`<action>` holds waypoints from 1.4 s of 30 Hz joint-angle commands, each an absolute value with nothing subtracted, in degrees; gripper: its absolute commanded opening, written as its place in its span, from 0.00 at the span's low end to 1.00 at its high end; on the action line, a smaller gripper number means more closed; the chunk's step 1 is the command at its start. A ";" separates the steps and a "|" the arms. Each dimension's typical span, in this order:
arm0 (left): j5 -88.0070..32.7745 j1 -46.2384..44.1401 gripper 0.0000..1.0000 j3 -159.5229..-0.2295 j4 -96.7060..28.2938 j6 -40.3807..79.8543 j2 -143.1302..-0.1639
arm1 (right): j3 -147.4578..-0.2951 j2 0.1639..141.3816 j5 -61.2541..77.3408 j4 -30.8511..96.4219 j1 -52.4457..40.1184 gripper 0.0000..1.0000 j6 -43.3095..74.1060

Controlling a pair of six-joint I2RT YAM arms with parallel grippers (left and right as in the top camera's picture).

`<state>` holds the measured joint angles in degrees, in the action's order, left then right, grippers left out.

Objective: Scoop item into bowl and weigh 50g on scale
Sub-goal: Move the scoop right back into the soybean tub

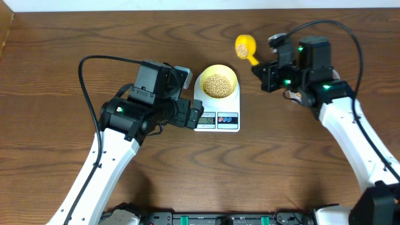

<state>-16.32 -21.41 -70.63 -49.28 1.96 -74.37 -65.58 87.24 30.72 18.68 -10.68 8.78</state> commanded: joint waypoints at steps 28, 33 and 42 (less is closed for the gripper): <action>-15.94 -21.23 0.98 -72.25 -49.39 2.66 -73.84 | -66.74 84.20 31.57 37.71 12.19 0.01 27.38; -15.94 -21.23 0.98 -72.25 -49.39 2.66 -73.84 | -66.74 84.20 29.15 43.24 15.99 0.01 25.67; -15.94 -21.23 0.98 -72.25 -49.39 2.66 -73.84 | -66.74 84.20 26.06 46.65 17.17 0.02 16.78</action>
<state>-16.34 -21.41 -70.63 -49.28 1.98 -74.37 -65.63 85.52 27.18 46.57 17.08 22.31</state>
